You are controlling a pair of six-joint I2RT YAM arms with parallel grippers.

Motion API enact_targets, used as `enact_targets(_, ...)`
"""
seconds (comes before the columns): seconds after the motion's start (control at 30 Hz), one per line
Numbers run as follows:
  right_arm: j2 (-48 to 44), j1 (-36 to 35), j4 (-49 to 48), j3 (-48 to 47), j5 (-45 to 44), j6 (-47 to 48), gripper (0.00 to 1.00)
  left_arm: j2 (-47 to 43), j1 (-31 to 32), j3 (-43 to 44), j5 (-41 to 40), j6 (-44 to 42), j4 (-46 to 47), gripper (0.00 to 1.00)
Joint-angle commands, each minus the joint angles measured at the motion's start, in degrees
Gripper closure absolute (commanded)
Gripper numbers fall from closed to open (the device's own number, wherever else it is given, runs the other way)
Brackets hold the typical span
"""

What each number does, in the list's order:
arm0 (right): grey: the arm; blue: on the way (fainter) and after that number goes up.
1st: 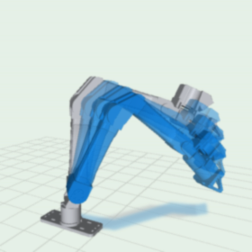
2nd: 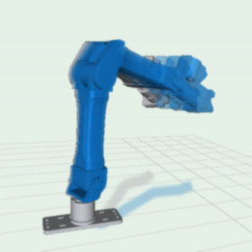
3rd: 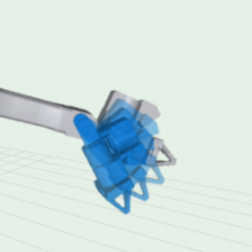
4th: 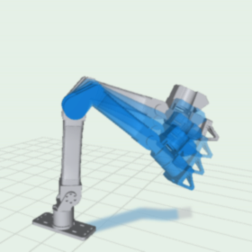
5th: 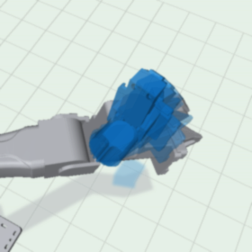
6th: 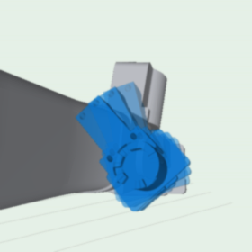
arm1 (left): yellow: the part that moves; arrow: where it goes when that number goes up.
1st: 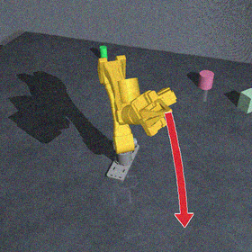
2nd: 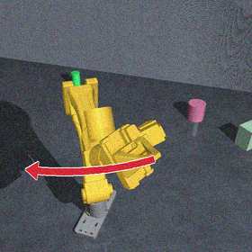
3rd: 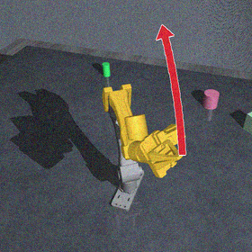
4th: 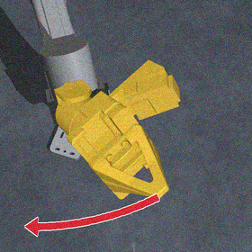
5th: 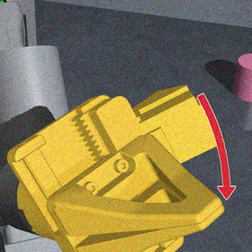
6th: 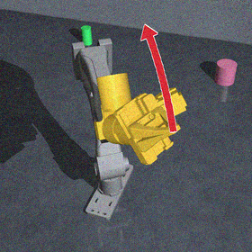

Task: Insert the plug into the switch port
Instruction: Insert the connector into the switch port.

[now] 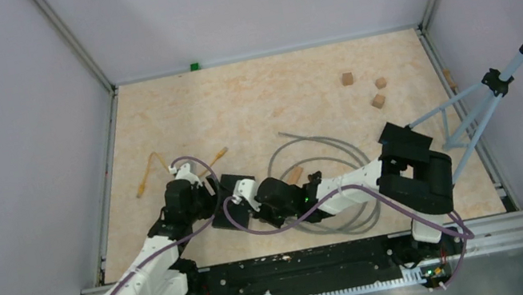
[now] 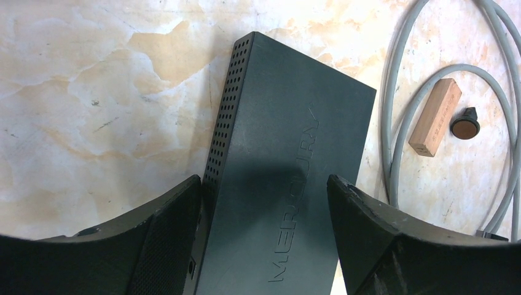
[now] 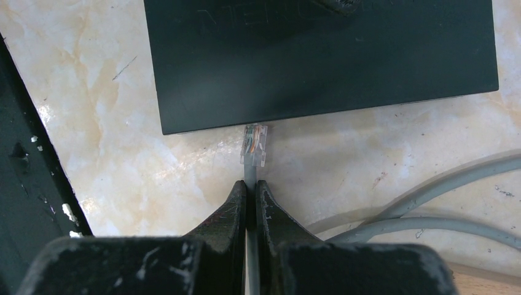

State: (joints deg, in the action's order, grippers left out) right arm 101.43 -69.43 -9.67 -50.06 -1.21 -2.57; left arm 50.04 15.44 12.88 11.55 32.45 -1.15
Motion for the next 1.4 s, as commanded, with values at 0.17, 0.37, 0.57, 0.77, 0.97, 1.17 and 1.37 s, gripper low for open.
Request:
enact_targets(0.17, 0.4, 0.6, -1.6, -3.8, 0.8, -0.3, 1.00, 1.9, 0.4, 0.0, 3.4, 0.1, -2.8, 0.20)
enact_targets(0.37, 0.1, 0.6, -2.1, -4.1, 2.9, -0.7, 1.00, 2.0, 0.3, 0.1, 3.4, 0.1, -2.8, 0.20)
enact_targets(0.57, 0.2, 0.6, -2.7, -4.2, 6.0, -0.7, 1.00, 2.1, 0.3, 0.2, 3.5, 0.1, -2.8, 0.20)
enact_targets(0.77, 0.0, 0.7, -3.0, -4.3, 5.7, -1.4, 1.00, 2.4, 0.3, 0.1, 3.7, 0.1, -2.7, 0.20)
enact_targets(0.97, -0.6, 2.7, -2.5, -4.7, 4.3, -3.9, 1.00, 2.4, 0.3, 0.1, 4.0, 0.0, -2.6, 0.20)
enact_targets(1.17, -1.1, 3.9, -2.1, -4.6, 4.9, -4.6, 1.00, 2.4, 0.3, 0.1, 3.9, 0.0, -2.7, 0.20)
enact_targets(1.37, -0.5, 3.9, -2.4, -4.9, 6.3, -5.7, 1.00, 2.4, 0.3, 0.0, 4.1, 0.1, -2.5, 0.21)
